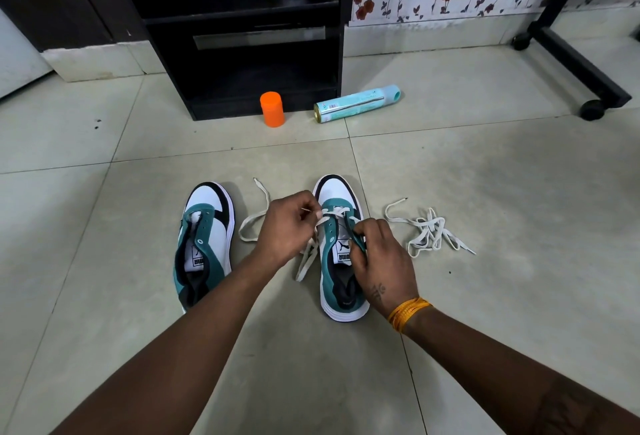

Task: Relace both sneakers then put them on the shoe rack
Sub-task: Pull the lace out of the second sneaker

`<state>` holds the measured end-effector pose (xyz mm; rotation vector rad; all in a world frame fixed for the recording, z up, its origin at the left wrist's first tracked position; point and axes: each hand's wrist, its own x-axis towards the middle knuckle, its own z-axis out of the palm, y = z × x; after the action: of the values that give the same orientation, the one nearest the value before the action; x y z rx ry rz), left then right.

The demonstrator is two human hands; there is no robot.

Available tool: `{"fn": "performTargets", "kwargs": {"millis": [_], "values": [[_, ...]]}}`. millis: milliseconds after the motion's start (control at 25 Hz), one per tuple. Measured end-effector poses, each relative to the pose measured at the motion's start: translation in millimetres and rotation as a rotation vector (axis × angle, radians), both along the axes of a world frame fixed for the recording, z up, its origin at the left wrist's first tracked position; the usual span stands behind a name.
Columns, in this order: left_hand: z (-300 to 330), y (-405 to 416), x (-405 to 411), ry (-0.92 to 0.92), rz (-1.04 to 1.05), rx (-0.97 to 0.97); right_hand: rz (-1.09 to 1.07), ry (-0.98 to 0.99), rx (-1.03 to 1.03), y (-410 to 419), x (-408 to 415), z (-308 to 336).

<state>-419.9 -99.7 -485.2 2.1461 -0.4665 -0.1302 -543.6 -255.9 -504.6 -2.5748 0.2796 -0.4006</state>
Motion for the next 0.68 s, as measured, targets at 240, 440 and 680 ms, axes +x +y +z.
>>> {"fn": "performTargets", "kwargs": {"millis": [240,440,680], "values": [[-6,-2,11,0.696,0.565,-0.585,0.000,-0.003,0.016,0,0,1],[3,-3,-8,0.093,0.529,0.007,0.010,-0.004,0.034,-1,-1,-1],[-4,-15,-74,-0.099,0.315,-0.090,0.068,-0.069,0.173,-3,-3,2]]}}
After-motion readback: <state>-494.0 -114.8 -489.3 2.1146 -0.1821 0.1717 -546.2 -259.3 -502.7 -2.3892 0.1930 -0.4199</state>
